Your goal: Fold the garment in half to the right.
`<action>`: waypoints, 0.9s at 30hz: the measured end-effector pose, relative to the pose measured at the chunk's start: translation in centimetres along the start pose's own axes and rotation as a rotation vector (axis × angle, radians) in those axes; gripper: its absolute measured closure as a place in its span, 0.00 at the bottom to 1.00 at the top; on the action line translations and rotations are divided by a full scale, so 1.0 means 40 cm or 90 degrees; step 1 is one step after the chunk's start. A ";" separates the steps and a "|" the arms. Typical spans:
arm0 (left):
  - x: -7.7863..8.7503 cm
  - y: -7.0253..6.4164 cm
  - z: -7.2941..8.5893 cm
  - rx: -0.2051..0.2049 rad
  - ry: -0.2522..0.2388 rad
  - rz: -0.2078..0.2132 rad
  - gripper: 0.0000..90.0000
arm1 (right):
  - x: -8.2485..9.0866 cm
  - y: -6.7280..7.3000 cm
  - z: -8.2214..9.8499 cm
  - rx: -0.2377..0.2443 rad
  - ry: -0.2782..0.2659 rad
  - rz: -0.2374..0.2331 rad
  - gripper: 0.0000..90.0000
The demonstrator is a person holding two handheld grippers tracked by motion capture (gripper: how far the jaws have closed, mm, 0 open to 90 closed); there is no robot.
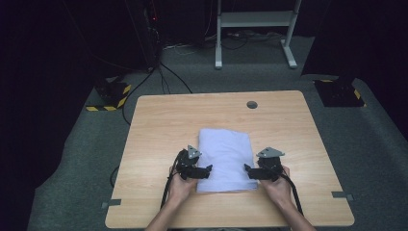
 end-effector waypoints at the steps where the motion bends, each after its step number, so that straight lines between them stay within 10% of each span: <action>1: 0.000 0.000 0.000 0.000 0.000 0.000 0.17 | -0.008 0.009 0.000 0.008 0.010 0.001 0.18; 11: -0.053 0.013 -0.030 0.026 0.016 -0.005 0.16 | -0.041 -0.014 -0.019 0.001 0.023 0.026 0.18; 27: 0.028 0.025 0.023 0.037 -0.022 0.005 0.17 | 0.022 -0.032 0.037 -0.016 0.004 0.017 0.18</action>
Point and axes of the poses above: each handheld gripper's, and its own axes: x roughly backward along the jaws, z roughly out of its underside, y roughly to its left, the point moved 2 cm from there along -x, roughly forward along the jaws, and after that the axes turned 2 degrees about x, right-handed, at the moved point
